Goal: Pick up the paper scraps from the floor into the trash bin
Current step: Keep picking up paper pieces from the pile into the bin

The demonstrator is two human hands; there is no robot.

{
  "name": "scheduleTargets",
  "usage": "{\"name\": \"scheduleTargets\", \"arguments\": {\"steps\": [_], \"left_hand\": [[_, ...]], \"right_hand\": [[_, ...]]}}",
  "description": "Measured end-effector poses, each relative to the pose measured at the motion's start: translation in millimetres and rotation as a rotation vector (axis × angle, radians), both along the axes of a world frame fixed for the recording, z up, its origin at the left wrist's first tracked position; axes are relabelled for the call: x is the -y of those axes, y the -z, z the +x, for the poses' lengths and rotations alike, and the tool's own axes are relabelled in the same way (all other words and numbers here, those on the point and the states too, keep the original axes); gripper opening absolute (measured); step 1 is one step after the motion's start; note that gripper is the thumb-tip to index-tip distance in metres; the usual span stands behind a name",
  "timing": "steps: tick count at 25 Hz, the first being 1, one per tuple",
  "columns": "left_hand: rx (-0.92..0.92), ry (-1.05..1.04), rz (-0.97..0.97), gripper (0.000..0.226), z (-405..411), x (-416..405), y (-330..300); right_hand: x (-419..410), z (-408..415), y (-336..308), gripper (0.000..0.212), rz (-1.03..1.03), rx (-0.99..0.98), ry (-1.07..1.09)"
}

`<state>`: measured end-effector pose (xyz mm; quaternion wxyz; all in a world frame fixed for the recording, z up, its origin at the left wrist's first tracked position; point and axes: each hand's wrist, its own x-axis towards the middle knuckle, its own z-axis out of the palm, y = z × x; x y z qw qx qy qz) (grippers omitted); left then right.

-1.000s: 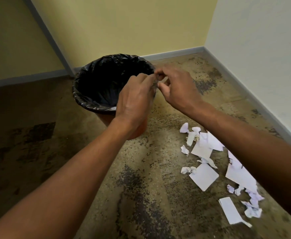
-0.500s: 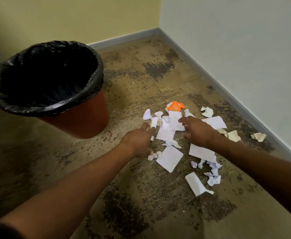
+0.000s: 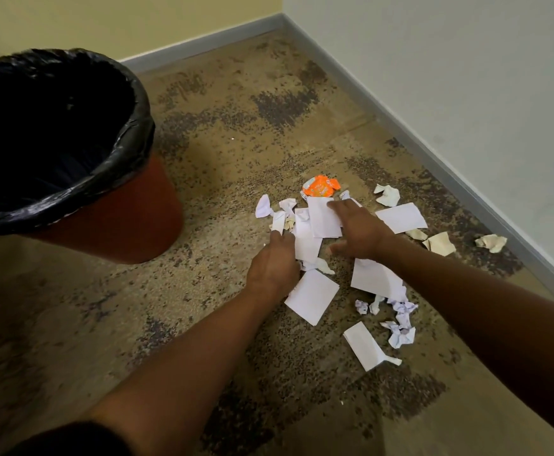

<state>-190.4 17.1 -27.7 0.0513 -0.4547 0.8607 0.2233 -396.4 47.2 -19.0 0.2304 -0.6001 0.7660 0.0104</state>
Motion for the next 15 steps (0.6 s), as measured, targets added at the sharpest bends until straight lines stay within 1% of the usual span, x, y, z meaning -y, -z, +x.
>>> {"name": "scheduleTargets", "arguments": {"steps": [3,6,9,12,15], "left_hand": [[-0.077,-0.132,0.106,0.046,-9.0,4.1,2.9],[-0.103,-0.164,0.142,0.049,-16.7,6.1,9.1],[-0.108,-0.215,0.177,0.052,-22.9,6.3,15.2],[-0.106,-0.268,0.184,0.051,-26.6,10.7,17.7],[-0.131,-0.364,0.232,0.048,-28.4,19.1,19.0]], "right_hand": [[18.3,1.0,11.9,0.119,0.019,0.005,0.024],[28.3,4.1,18.1,0.126,0.067,-0.107,-0.055],[35.2,6.3,23.1,0.133,0.112,-0.172,-0.133],[41.2,11.0,24.8,0.135,0.131,-0.213,-0.198],[38.6,18.5,25.4,0.137,0.171,-0.203,-0.238]]}}
